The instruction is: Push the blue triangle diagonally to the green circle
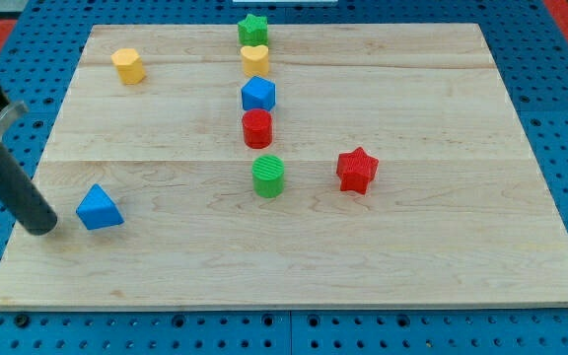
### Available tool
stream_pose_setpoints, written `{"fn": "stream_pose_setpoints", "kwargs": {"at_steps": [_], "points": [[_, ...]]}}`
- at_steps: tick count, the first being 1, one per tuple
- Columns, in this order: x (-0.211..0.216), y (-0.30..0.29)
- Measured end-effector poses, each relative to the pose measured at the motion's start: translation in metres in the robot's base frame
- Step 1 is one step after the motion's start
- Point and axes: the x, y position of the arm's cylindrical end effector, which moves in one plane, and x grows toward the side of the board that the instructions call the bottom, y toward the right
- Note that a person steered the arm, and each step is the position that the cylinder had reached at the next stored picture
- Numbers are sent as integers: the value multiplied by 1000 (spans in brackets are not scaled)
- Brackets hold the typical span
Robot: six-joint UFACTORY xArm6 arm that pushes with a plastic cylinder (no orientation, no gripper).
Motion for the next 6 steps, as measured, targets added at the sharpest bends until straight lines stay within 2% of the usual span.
{"fn": "stream_pose_setpoints", "kwargs": {"at_steps": [2,4,5,6], "points": [[-10,35],[-12,104],[-18,88],[-24,104]]}}
